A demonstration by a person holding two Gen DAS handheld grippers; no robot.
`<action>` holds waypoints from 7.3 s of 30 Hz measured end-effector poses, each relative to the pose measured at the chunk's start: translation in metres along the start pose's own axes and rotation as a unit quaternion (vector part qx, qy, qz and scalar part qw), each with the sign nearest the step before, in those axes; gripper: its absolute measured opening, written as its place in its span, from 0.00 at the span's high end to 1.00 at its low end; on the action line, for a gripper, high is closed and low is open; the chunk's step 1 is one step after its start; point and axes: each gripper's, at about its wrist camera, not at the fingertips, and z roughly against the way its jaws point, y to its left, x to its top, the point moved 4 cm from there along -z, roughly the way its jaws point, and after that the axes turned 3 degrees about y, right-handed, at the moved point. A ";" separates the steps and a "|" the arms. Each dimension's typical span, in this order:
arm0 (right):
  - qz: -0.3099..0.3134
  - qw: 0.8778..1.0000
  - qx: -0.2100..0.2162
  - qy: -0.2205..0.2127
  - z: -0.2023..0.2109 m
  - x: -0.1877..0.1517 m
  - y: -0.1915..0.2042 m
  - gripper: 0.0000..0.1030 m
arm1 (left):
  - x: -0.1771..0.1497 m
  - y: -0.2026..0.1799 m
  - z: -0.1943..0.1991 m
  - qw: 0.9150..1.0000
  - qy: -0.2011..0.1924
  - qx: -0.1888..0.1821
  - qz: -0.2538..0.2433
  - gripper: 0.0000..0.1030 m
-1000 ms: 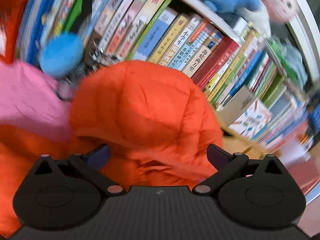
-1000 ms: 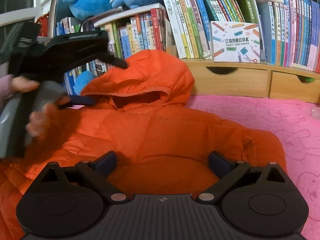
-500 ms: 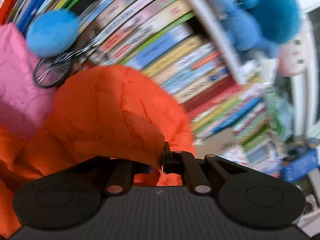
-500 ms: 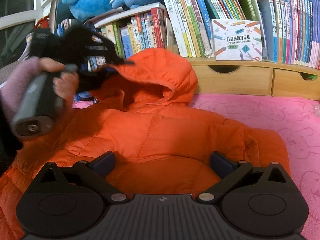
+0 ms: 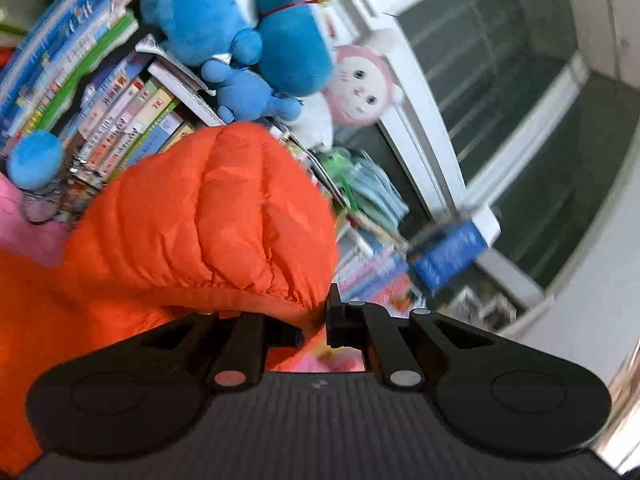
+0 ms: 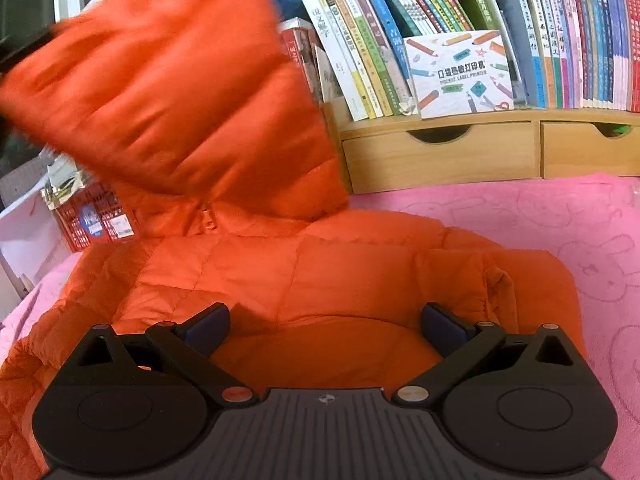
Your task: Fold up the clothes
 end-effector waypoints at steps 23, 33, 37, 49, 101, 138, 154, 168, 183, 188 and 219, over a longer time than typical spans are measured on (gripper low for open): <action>0.221 0.969 -0.080 -0.069 0.099 0.007 0.034 0.00 | -0.129 0.061 0.015 0.982 0.111 0.138 -0.070 0.68; 0.394 0.910 0.028 -0.128 0.099 0.043 0.140 0.00 | -0.134 0.061 0.017 0.984 0.114 0.116 -0.066 0.54; 0.384 0.921 -0.005 -0.071 0.062 0.055 0.159 0.00 | -0.133 0.062 0.016 0.985 0.114 0.112 -0.059 0.54; 0.341 0.937 -0.070 0.014 0.038 0.045 0.144 0.80 | -0.124 0.053 0.035 0.992 0.079 0.079 -0.063 0.47; -0.362 0.889 0.272 0.075 -0.009 0.044 -0.004 0.66 | -0.048 0.093 0.027 0.962 0.028 -0.129 0.238 0.82; -0.418 0.856 0.274 0.133 -0.033 0.040 0.026 0.76 | -0.071 0.158 0.022 0.906 -0.010 -0.093 0.413 0.39; -0.280 0.911 0.292 0.079 0.008 0.035 0.018 0.87 | -0.005 0.122 0.008 0.988 0.031 0.042 0.148 0.38; -0.188 0.942 0.247 0.123 0.014 -0.015 0.032 0.87 | -0.012 0.023 0.047 0.961 -0.039 0.210 -0.177 0.32; 0.112 0.991 0.070 -0.026 0.109 -0.014 0.065 0.34 | -0.038 0.076 -0.001 0.858 -0.022 0.410 -0.309 0.35; 0.176 0.974 -0.042 -0.133 0.120 0.017 0.067 0.34 | -0.031 0.058 0.004 0.857 -0.050 0.409 -0.308 0.37; 0.273 0.951 -0.141 -0.039 0.057 -0.042 0.077 0.63 | -0.070 0.081 -0.021 0.850 0.066 0.415 -0.319 0.19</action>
